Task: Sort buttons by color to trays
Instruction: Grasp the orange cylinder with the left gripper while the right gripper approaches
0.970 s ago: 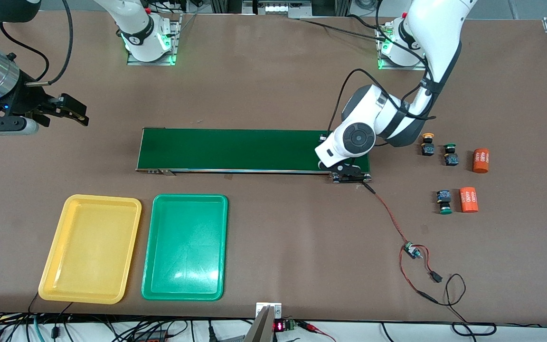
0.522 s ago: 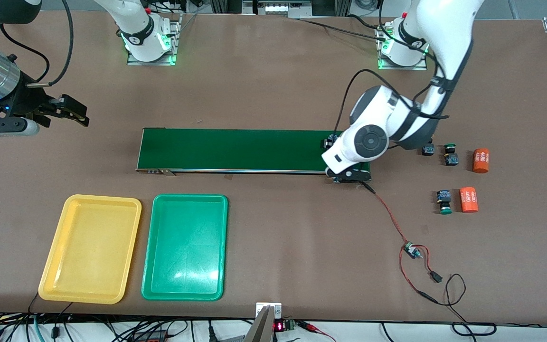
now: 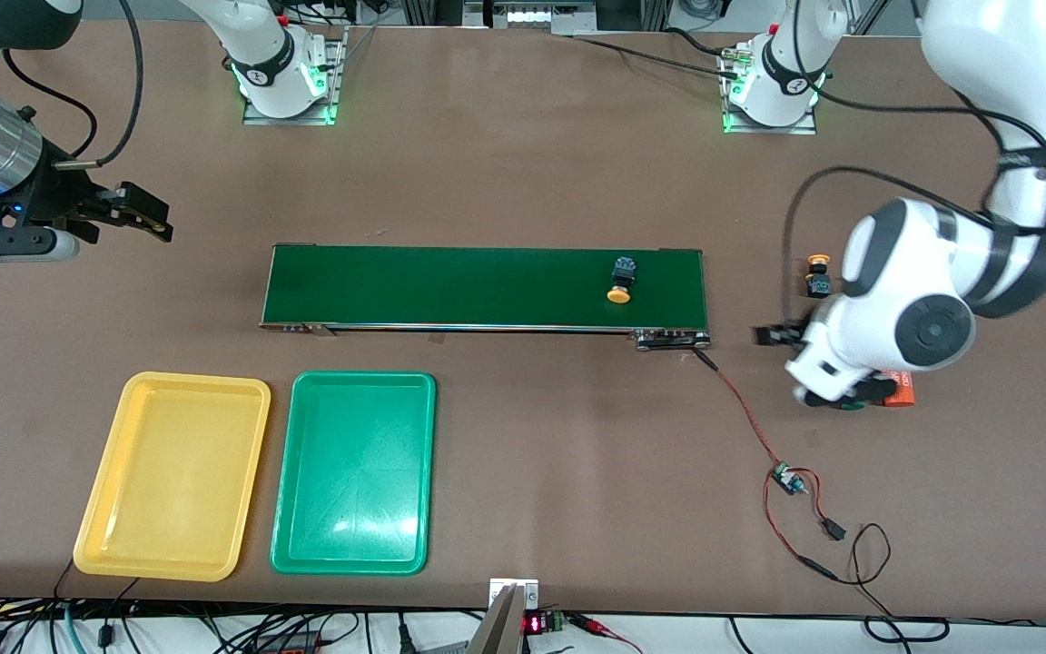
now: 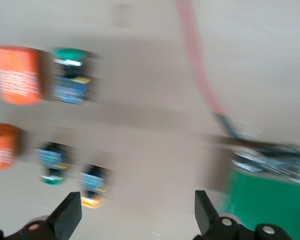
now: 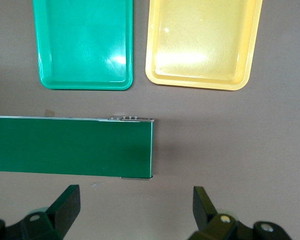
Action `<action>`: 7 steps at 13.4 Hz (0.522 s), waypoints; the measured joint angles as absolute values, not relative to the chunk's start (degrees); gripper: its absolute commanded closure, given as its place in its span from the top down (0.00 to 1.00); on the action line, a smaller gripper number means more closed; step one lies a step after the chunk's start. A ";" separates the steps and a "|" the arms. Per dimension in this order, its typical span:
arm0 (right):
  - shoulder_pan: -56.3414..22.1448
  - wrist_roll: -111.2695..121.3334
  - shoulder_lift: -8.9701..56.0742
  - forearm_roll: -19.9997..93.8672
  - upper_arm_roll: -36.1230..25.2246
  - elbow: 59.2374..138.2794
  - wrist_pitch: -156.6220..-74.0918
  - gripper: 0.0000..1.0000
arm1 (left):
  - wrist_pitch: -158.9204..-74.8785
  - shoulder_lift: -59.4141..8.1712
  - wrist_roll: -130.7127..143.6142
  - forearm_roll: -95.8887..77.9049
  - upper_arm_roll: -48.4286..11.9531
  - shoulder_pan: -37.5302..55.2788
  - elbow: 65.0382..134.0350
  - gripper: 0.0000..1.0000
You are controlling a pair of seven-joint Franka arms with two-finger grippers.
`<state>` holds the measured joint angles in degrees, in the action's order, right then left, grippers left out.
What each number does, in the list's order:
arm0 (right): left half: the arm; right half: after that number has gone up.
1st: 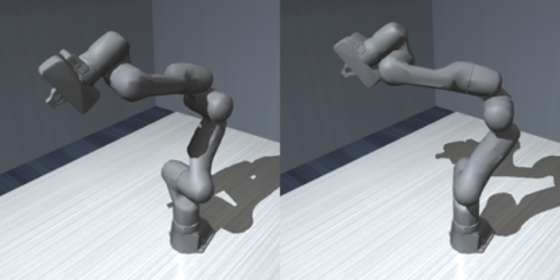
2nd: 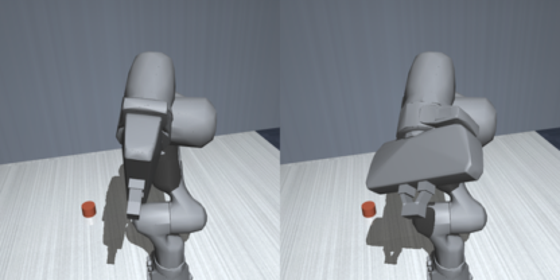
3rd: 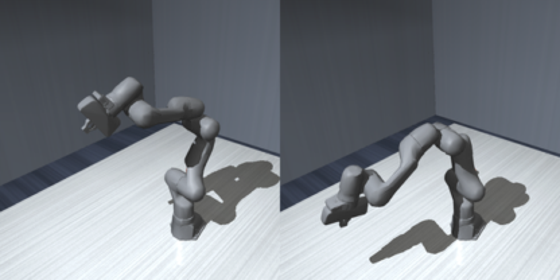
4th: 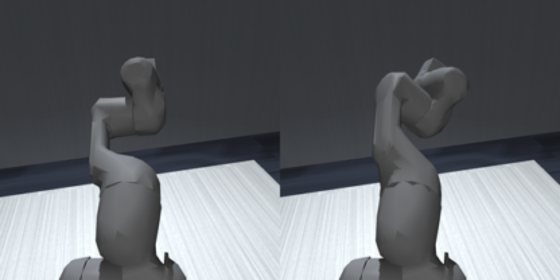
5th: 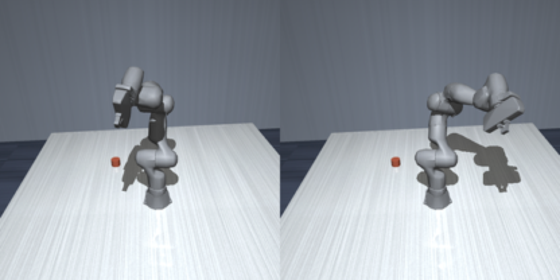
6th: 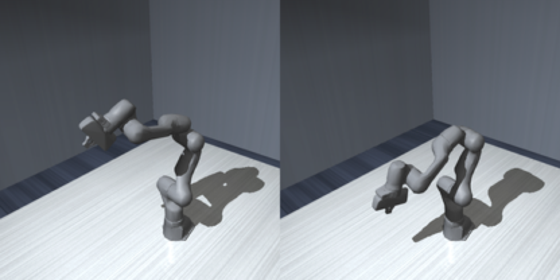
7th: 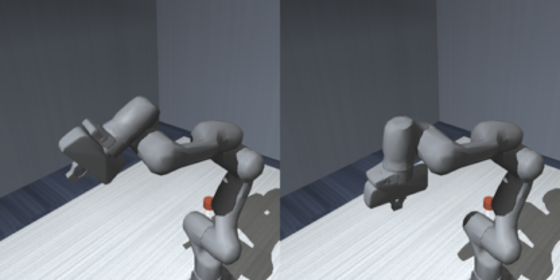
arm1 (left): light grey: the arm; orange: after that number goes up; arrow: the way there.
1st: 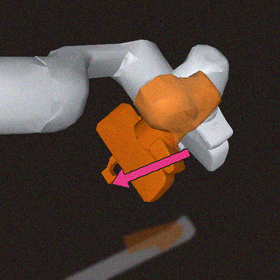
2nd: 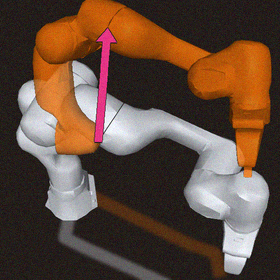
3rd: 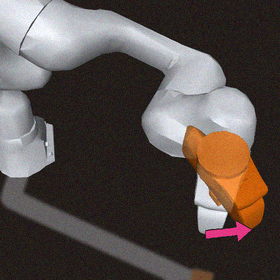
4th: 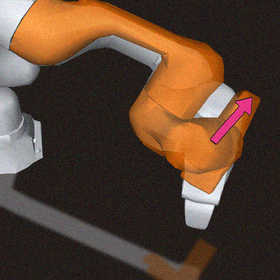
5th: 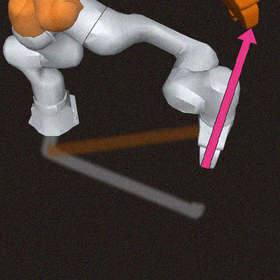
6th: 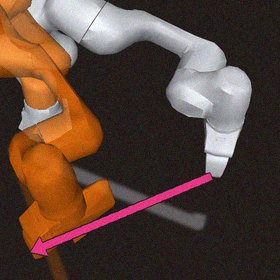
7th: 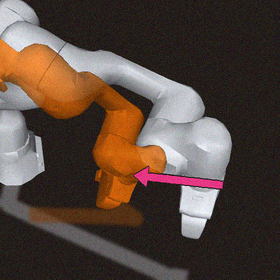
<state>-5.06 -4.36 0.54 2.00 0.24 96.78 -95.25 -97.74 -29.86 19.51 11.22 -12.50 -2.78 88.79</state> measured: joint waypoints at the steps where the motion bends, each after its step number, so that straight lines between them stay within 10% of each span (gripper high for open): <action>1: -5.41 -4.36 0.59 2.01 0.24 96.86 -95.25 1.00 | -97.81 -31.24 17.12 15.21 -12.52 -3.92 88.78 1.00; 7: -6.49 -4.58 0.54 2.05 0.29 99.16 -96.47 1.00 | -110.52 -38.62 -5.03 23.99 -12.29 -14.64 87.19 1.00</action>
